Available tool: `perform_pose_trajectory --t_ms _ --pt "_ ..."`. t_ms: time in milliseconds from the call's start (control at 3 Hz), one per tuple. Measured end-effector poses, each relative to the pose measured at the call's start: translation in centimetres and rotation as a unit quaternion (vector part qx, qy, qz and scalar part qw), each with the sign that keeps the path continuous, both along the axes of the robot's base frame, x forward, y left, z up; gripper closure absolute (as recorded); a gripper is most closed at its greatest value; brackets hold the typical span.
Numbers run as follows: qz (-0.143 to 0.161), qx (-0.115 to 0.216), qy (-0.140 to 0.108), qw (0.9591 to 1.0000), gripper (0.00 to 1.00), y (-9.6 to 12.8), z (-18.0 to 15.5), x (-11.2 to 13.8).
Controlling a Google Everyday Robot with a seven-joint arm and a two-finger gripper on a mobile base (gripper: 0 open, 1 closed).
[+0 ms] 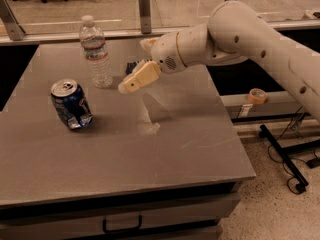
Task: Knock water bottle over
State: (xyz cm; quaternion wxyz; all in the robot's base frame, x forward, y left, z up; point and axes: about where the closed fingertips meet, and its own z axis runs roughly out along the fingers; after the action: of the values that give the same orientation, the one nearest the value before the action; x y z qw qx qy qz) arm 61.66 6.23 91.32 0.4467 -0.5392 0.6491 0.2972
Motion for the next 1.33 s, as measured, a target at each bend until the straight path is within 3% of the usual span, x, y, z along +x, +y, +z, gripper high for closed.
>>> perform_pose_trajectory --t_ms 667,1000,1333 --pt "0.029 0.073 -0.013 0.9968 0.00 7.8 -2.6 5.1" --pt "0.041 0.090 -0.019 0.9949 0.19 11.2 -2.8 6.5" --pt "0.053 0.091 -0.026 0.9941 0.41 12.8 -2.7 7.0"
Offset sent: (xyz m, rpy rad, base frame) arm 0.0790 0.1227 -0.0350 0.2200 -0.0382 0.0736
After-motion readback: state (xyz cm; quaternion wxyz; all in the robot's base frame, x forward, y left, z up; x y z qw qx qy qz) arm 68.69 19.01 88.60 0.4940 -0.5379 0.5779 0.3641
